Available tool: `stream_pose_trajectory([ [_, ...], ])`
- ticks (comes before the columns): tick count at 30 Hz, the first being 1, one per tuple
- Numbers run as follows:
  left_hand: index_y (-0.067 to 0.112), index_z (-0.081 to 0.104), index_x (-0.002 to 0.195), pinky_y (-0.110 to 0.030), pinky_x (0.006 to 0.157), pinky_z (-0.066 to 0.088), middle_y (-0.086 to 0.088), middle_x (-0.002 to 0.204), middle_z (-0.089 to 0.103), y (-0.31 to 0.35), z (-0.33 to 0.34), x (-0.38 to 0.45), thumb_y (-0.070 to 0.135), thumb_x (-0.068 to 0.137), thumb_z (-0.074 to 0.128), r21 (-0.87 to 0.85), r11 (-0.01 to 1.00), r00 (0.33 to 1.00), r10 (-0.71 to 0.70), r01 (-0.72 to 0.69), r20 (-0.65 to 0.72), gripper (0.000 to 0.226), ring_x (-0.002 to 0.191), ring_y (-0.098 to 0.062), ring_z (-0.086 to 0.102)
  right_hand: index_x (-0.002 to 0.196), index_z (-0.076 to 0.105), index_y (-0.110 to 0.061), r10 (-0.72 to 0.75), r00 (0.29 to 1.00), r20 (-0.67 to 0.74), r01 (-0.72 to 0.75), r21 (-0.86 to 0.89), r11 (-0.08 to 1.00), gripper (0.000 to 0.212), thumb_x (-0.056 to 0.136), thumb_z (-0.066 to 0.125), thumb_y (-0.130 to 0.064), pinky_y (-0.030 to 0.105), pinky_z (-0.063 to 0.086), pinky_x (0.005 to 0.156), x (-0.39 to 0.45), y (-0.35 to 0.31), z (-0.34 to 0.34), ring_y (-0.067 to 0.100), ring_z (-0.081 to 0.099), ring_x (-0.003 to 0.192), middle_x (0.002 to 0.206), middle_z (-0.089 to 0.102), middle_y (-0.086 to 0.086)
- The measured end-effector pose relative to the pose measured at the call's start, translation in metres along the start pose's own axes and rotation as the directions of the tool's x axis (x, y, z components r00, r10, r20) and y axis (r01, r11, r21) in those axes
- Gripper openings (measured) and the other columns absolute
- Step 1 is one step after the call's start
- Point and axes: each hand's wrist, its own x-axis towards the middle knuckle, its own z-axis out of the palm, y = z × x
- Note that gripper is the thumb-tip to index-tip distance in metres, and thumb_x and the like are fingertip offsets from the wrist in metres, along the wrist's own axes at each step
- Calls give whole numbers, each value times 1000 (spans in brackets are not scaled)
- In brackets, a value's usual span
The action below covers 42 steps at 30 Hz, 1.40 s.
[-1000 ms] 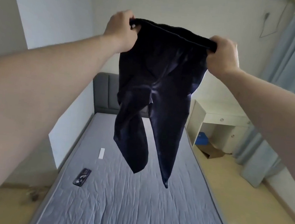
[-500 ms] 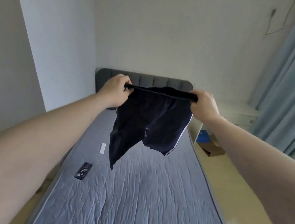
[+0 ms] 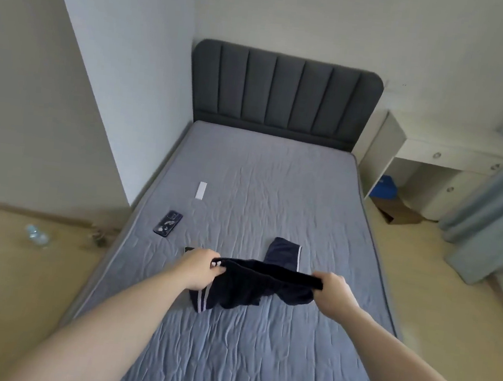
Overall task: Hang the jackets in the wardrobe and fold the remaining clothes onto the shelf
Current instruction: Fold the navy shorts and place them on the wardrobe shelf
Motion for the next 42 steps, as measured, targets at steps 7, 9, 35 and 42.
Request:
stream_pose_trajectory([
  [7, 11, 67, 101, -30, 73, 46, -9, 96, 70, 27, -10, 38, 28, 102, 57, -209, 971, 991, -126, 114, -46, 20, 87, -27, 68, 91, 74, -19, -19, 1000, -15, 19, -1, 1000, 40, 80, 43, 3, 34, 54, 64, 34, -10, -23, 29, 65, 75, 82, 69, 8],
  [9, 10, 65, 109, -28, 78, 39, -11, 107, 68, 53, -48, 58, 28, 103, 57, -241, 969, 979, -107, 63, -175, 21, 94, -27, 60, 92, 74, -16, -70, 992, -102, 71, 5, 997, 36, 80, 47, 5, 34, 51, 68, 54, -31, -61, 35, 66, 86, 84, 69, 10],
  [35, 15, 68, 108, -25, 90, 50, 4, 107, 70, 158, -235, 84, 23, 95, 65, -45, 817, 567, 359, -575, -741, 15, 101, -13, 63, 106, 76, -21, -290, 567, -771, 590, 134, 796, 54, 74, 43, 7, 4, 40, 92, 96, -112, -224, 4, 58, 113, 121, 66, -10],
  [42, 16, 68, 99, -29, 87, 50, 8, 98, 71, 49, -63, 39, 9, 92, 70, -227, 874, 812, 262, -429, -522, 10, 95, -10, 66, 95, 74, -30, -307, 758, -576, 522, 252, 815, 47, 74, 52, 6, 8, 46, 79, 49, -19, -60, 3, 63, 100, 103, 67, -18],
])
